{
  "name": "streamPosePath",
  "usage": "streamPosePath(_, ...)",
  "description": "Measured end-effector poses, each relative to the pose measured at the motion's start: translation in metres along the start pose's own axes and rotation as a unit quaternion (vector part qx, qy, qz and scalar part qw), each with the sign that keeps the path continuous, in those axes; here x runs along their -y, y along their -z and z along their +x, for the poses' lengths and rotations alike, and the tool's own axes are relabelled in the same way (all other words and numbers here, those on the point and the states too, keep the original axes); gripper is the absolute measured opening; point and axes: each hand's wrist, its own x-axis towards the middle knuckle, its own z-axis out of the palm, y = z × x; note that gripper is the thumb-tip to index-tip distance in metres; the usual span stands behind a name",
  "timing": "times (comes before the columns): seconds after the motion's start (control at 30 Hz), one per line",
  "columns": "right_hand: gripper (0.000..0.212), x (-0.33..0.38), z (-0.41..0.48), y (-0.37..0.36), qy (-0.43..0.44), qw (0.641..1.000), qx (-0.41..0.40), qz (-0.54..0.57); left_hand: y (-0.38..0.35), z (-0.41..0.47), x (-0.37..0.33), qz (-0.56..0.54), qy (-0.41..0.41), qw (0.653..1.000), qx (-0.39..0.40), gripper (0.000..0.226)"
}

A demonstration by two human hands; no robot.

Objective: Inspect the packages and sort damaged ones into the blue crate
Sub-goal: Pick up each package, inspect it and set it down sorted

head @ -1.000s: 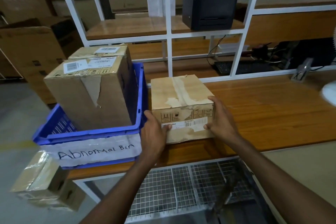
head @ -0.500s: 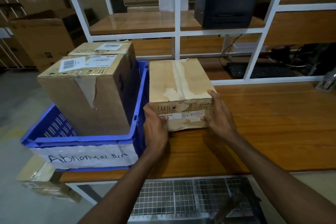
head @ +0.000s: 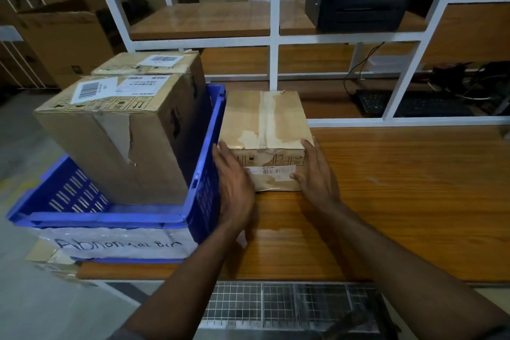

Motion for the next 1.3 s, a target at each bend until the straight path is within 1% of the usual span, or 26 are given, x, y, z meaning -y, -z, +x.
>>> streamPosePath(0.07, 0.095, 0.004, 0.0, -0.006, -0.013, 1.0, -0.004, -0.015, -0.004, -0.001, 0.001, 0.036, -0.019, 0.999, 0.017, 0.102)
streamPosePath(0.13, 0.095, 0.006, 0.0, -0.009, -0.013, 1.0, -0.004, -0.01, -0.008, -0.001, 0.002, 0.069, -0.031, 0.997, 0.027, 0.096)
streamPosePath(0.23, 0.096, 0.005, -0.001, -0.012, -0.005, 1.0, 0.0, 0.001, -0.007, 0.003, 0.003, 0.071, -0.03, 0.996, 0.032, 0.089)
streamPosePath(0.33, 0.092, 0.006, -0.001, -0.013, -0.006, 1.0, -0.006, 0.001, -0.005, 0.004, 0.009, 0.092, -0.044, 0.994, 0.031, 0.082)
streamPosePath(0.47, 0.091, 0.005, 0.002, -0.016, -0.008, 1.0, -0.007, 0.01, -0.003, 0.005, 0.013, 0.124, -0.06, 0.99, 0.03, 0.078)
streamPosePath(0.63, 0.091, 0.005, 0.003, -0.015, -0.015, 1.0, -0.006, 0.021, -0.003, -0.001, 0.015, 0.15, -0.08, 0.985, 0.023, 0.084)
streamPosePath(0.8, 0.091, 0.008, 0.002, -0.017, -0.037, 0.999, -0.009, 0.035, 0.002, -0.003, 0.019, 0.174, -0.102, 0.978, 0.056, 0.097)
streamPosePath(0.87, 0.09, 0.009, 0.002, -0.014, -0.034, 0.999, -0.002, 0.043, 0.006, -0.004, 0.022, 0.177, -0.107, 0.976, 0.071, 0.101)
streamPosePath(0.97, 0.087, 0.011, 0.005, -0.003, -0.031, 0.999, 0.024, 0.028, 0.01, 0.001, 0.023, 0.177, -0.109, 0.973, 0.096, 0.103)
streamPosePath(1.07, 0.088, 0.015, 0.002, 0.005, -0.042, 0.997, 0.06, 0.017, 0.016, 0.0, 0.026, 0.17, -0.103, 0.974, 0.104, 0.104)
streamPosePath(1.13, 0.089, 0.021, -0.006, 0.007, -0.051, 0.998, 0.039, -0.001, 0.021, -0.007, 0.026, 0.155, -0.094, 0.977, 0.116, 0.105)
streamPosePath(1.23, 0.082, 0.032, -0.026, 0.002, -0.049, 0.998, -0.029, -0.03, 0.03, -0.022, 0.023, 0.131, -0.095, 0.979, 0.123, 0.099)
streamPosePath(1.3, 0.082, 0.043, -0.041, -0.001, -0.057, 0.997, -0.042, -0.029, 0.034, -0.031, 0.026, 0.114, -0.099, 0.981, 0.123, 0.098)
